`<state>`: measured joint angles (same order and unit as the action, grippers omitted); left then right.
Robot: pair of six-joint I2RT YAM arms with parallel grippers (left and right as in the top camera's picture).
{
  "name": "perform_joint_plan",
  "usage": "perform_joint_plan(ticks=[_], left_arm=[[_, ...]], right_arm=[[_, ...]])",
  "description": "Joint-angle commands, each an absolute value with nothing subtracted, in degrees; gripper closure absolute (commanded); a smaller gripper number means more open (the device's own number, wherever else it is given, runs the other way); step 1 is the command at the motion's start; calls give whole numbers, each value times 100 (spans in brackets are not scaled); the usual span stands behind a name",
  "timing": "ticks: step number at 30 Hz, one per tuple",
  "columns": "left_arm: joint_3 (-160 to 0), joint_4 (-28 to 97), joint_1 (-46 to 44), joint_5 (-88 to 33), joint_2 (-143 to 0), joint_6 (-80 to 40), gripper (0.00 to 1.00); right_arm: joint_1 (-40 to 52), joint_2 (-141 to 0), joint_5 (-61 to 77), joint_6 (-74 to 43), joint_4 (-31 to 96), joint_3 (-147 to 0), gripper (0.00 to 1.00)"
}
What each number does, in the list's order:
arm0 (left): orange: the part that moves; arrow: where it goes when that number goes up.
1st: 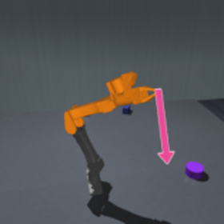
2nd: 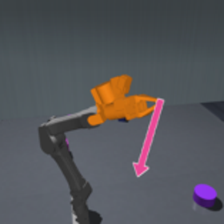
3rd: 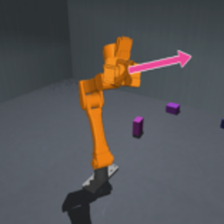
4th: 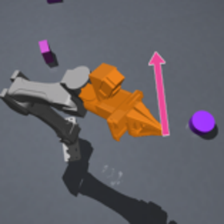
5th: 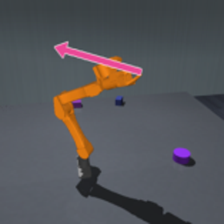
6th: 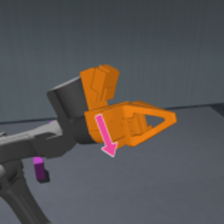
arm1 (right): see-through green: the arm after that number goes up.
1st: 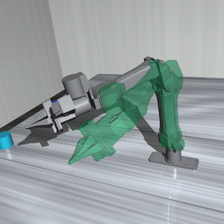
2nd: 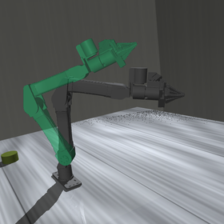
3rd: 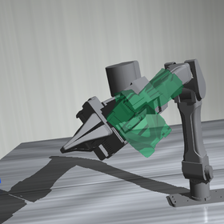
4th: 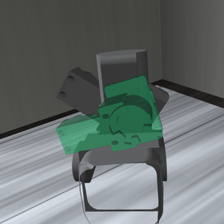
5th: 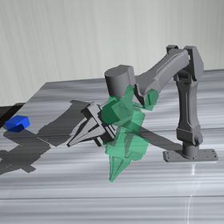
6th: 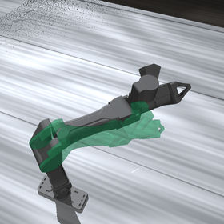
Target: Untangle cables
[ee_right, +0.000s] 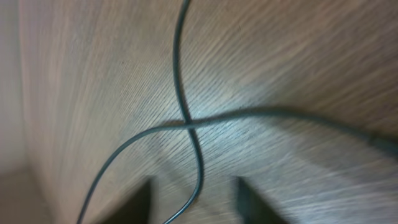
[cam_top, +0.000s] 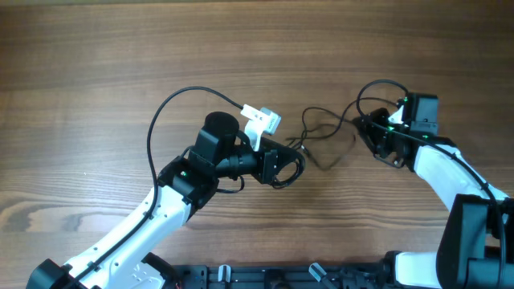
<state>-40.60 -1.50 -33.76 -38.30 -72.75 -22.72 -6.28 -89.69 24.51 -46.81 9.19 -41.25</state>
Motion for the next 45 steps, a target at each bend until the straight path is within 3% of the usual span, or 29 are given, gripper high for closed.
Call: perform_joint_plan(ticks=[1, 3, 8, 13, 16, 22, 25, 27, 29, 30, 31, 33, 34, 35, 36, 41, 45], left_arm=[[-4125, -217, -3347, -3951, -7172, -1968, 92], [-4125, -34, -3347, -3070, -7172, -1970, 96], [-4125, -613, -3181, -2991, -7172, -2137, 96], [-4125, -1280, -2626, -3413, -7172, -3323, 96], [-4125, -1240, -2523, -3828, -7179, -3430, 96], [-4125, -1267, -2545, -3854, -7179, -3826, 96], [-4125, -1269, -2578, -3852, -7179, -3826, 96], [-4125, -1271, -2576, -3828, -7179, -3826, 96], [-4125, -1269, -2574, -3782, -7179, -3824, 96], [-4125, -1269, -2558, -3695, -7179, -3824, 96], [-4125, -1269, -2539, -3618, -7179, -3824, 96], [-4125, -1269, -2405, -3594, -7177, -3824, 69], [-4125, -1264, -2329, -3597, -7177, -3826, 60], [-4125, -1260, -2235, -3599, -7177, -3850, 44], [-4125, -1260, -2156, -3594, -7177, -3931, 0], [-4125, -1267, -1787, -3590, -7177, -4427, 0], [-4125, -1245, -1837, -3599, -7179, -4893, 0]], right_arm=[[-672, -9015, 3424, -3555, 749, -4099, 4], [-672, -9015, 5439, -2362, 189, -4097, 5], [-659, -9015, 8101, -707, -340, -4097, 6], [-272, -9017, 8335, -464, -434, -4097, 4], [217, -9017, 8477, -499, -698, -4097, 6], [978, -9017, 7308, -2001, -1662, -4097, 9], [1203, -9017, 7308, -2644, -2305, -4097, 26], [1339, -9017, 7284, -2858, -2486, -4097, 51], [1365, -9017, 7288, -2869, -2471, -4097, 86], [1361, -9017, 7288, -2871, -2379, -4097, 96], [1347, -9017, 7290, -2882, -2318, -4097, 96], [1203, -9017, 7352, -3210, -2292, -4097, 96], [1100, -9017, 7354, -3378, -2296, -4097, 96], [939, -9017, 7363, -3603, -2311, -4097, 96], [784, -9017, 7446, -3728, -2324, -4097, 96], [93, -9017, 8503, -3752, -2432, -4097, 96], [115, -9017, 8746, -3334, -2401, -4097, 96]])
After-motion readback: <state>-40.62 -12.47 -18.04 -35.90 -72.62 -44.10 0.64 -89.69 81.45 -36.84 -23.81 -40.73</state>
